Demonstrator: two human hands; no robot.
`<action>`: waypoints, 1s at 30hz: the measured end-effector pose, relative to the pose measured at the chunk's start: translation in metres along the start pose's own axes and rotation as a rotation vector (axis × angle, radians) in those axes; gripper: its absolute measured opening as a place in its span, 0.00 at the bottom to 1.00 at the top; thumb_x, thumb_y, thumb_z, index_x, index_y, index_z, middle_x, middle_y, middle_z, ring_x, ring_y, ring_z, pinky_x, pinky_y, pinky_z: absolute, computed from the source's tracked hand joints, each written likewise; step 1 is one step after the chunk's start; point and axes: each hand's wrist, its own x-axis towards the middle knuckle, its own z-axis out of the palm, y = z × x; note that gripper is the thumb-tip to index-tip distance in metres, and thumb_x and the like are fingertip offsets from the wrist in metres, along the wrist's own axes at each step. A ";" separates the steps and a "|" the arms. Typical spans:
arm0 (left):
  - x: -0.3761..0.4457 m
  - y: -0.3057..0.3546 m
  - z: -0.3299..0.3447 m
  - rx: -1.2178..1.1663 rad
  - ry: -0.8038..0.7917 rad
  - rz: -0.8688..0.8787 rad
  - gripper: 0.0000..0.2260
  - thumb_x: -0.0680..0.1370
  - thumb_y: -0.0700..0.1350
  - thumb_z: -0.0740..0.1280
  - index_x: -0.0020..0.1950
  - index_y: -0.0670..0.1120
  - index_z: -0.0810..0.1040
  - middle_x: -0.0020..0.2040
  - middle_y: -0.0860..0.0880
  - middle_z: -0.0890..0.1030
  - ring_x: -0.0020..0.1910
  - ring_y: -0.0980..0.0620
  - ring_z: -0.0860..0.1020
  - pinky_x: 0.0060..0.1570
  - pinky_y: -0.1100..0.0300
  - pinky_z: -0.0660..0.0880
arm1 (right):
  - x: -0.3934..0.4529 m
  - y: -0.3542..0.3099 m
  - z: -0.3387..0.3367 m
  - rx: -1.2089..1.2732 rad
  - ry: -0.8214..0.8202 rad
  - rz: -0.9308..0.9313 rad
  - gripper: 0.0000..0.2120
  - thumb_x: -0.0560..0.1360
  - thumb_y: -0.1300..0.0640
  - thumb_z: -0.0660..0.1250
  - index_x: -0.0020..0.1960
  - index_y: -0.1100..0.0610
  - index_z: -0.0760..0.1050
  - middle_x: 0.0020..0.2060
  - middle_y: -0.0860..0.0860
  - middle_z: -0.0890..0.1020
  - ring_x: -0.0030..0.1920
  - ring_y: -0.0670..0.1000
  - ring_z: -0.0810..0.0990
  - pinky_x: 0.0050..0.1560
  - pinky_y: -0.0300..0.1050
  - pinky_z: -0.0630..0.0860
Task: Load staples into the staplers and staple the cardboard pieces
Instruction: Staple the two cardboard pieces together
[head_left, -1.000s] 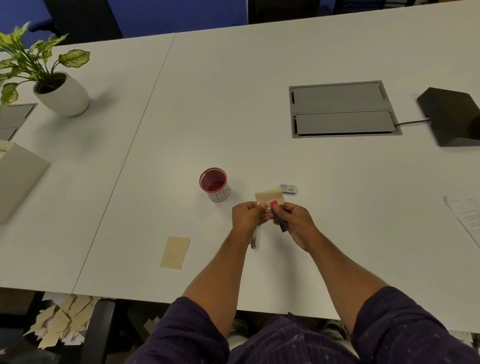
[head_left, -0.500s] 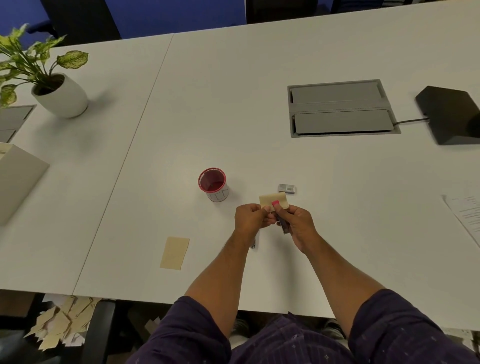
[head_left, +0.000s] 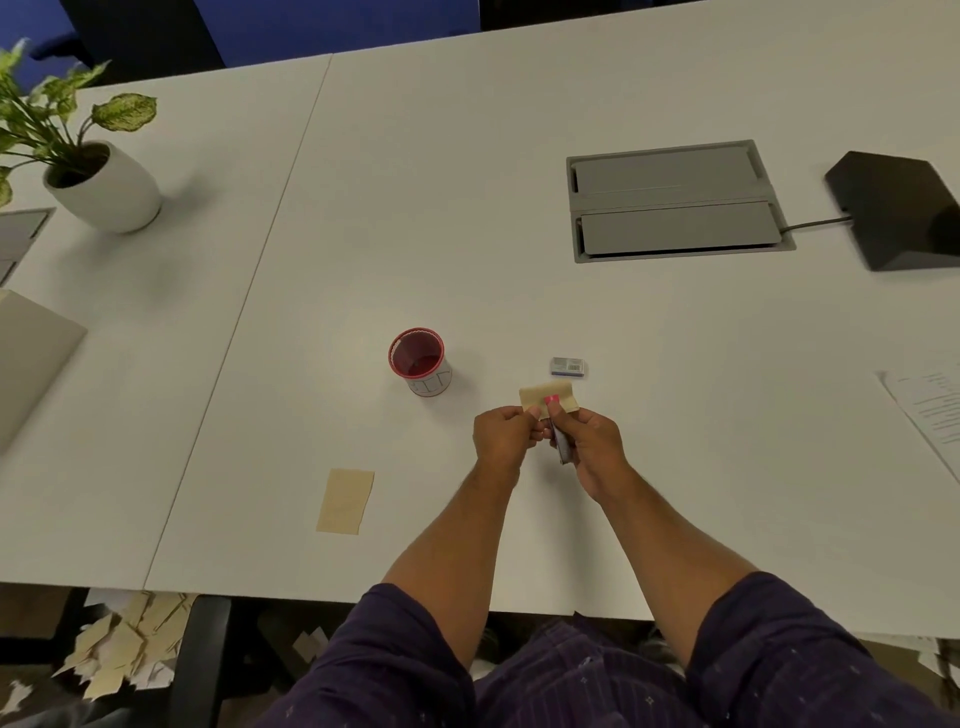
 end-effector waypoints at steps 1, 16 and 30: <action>0.000 -0.001 0.001 -0.002 -0.003 -0.004 0.08 0.76 0.43 0.74 0.38 0.41 0.83 0.31 0.46 0.83 0.29 0.54 0.81 0.37 0.62 0.81 | 0.000 0.000 -0.001 -0.007 0.007 0.002 0.18 0.70 0.42 0.76 0.44 0.59 0.84 0.35 0.53 0.85 0.33 0.47 0.81 0.36 0.38 0.76; 0.002 0.005 0.014 -0.237 -0.235 -0.257 0.19 0.74 0.46 0.76 0.58 0.35 0.80 0.38 0.45 0.77 0.31 0.51 0.71 0.42 0.55 0.76 | -0.003 0.005 -0.012 -0.062 -0.025 -0.012 0.14 0.78 0.52 0.72 0.50 0.64 0.84 0.36 0.56 0.85 0.33 0.47 0.82 0.33 0.35 0.76; 0.006 0.000 0.018 -0.183 -0.232 -0.233 0.17 0.75 0.44 0.75 0.59 0.37 0.80 0.47 0.41 0.83 0.34 0.49 0.77 0.38 0.58 0.77 | -0.002 0.005 -0.027 -0.160 -0.083 -0.052 0.08 0.78 0.58 0.71 0.52 0.61 0.84 0.44 0.63 0.86 0.40 0.54 0.84 0.46 0.42 0.82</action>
